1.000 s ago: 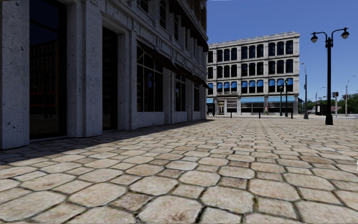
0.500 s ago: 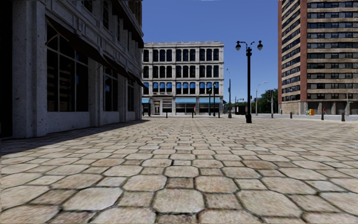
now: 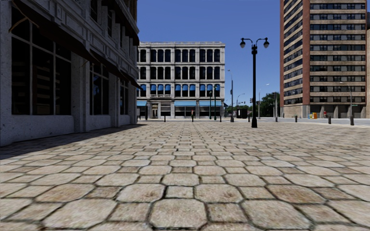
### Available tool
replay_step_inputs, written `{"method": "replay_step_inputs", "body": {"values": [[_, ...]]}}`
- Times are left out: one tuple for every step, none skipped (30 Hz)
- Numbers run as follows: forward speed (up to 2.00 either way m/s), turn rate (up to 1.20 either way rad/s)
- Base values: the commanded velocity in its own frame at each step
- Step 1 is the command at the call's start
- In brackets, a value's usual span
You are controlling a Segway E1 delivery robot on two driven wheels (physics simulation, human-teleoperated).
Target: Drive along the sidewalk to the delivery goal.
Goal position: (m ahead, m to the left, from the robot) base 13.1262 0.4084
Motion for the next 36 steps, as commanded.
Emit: {"method": "replay_step_inputs", "body": {"values": [[1.75, 0.00], [1.75, 0.00], [1.75, 0.00], [1.75, 0.00], [1.75, 0.00], [1.75, 0.00], [1.75, 0.00], [1.75, 0.00], [1.75, 0.00], [1.75, 0.00], [1.75, 0.00], [1.75, 0.00], [1.75, 0.00], [1.75, 0.00], [1.75, 0.00], [1.75, 0.00], [1.75, 0.00], [1.75, 0.00], [1.75, 0.00], [1.75, 0.00], [1.75, 0.00], [1.75, 0.00], [1.75, 0.00], [1.75, 0.00], [1.75, 0.00], [1.75, 0.00], [1.75, 0.00], [1.75, 0.00], [1.75, 0.00], [1.75, 0.00], [1.75, 0.00], [1.75, 0.00], [1.75, 0.00], [1.75, 0.00], [1.75, 0.00], [1.75, 0.00]]}}
